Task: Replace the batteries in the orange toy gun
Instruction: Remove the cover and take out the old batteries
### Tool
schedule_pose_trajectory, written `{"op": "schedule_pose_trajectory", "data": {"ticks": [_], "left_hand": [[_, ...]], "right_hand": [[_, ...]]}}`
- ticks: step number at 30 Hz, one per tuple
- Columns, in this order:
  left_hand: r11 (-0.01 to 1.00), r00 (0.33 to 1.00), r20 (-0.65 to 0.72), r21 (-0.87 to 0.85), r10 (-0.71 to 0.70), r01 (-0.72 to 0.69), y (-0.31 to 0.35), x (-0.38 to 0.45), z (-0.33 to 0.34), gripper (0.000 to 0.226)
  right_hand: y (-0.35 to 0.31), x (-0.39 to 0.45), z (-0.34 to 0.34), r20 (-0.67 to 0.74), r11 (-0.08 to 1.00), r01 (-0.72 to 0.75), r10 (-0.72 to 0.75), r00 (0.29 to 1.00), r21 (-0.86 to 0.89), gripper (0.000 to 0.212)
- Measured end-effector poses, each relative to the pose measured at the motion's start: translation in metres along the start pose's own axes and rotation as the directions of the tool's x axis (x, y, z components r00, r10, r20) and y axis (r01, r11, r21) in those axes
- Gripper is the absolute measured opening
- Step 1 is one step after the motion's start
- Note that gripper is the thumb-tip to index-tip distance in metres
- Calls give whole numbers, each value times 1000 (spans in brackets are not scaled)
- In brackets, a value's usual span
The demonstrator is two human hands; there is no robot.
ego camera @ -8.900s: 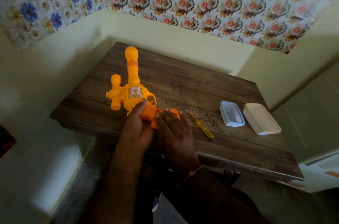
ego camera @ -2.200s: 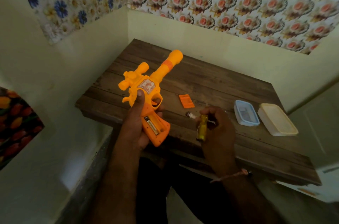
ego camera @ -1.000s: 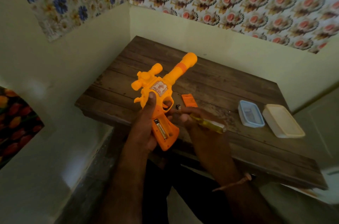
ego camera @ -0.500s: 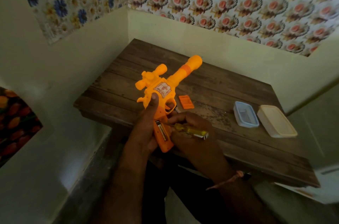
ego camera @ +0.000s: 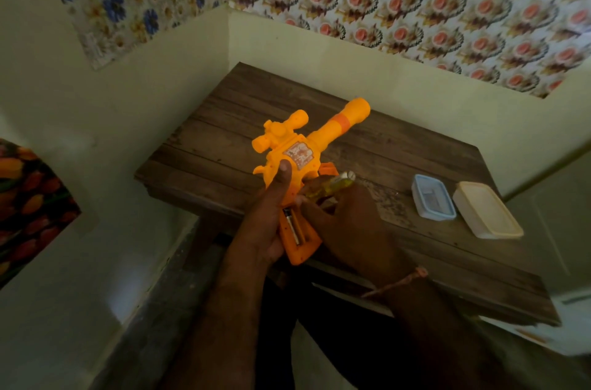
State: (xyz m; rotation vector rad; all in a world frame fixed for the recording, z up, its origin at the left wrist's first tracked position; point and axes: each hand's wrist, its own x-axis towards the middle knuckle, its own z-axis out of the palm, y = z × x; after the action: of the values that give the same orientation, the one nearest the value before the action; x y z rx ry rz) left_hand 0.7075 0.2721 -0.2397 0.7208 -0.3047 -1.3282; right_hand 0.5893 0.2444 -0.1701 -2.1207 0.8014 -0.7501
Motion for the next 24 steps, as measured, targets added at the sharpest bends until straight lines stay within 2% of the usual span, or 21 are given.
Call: {"op": "schedule_pose_trajectory", "data": {"ticks": [2, 5, 10, 15, 18, 22, 24], "left_hand": [[1000, 999, 39, 12, -14, 13, 1, -2, 0, 67], [1000, 999, 40, -3, -16, 17, 1, -1, 0, 57], [1000, 996, 87, -13, 17, -16, -4, 2, -3, 50], [998, 997, 70, 64, -22, 17, -4, 3, -2, 78], [998, 996, 76, 37, -44, 41, -5, 0, 0, 75], [998, 995, 80, 17, -56, 55, -5, 0, 3, 83], [998, 995, 84, 30, -55, 52, -6, 2, 2, 76]], "right_hand": [[0, 5, -2, 47, 1000, 25, -25, 999, 16, 16], [5, 10, -4, 115, 999, 36, -40, 992, 40, 8], [10, 14, -6, 164, 993, 34, -52, 985, 109, 7], [10, 14, -7, 140, 990, 33, -52, 989, 136, 15], [9, 15, -8, 141, 988, 55, -75, 987, 143, 17], [11, 16, -9, 131, 990, 23, -41, 991, 138, 18], [12, 16, -7, 125, 993, 14, -29, 992, 119, 16]]}}
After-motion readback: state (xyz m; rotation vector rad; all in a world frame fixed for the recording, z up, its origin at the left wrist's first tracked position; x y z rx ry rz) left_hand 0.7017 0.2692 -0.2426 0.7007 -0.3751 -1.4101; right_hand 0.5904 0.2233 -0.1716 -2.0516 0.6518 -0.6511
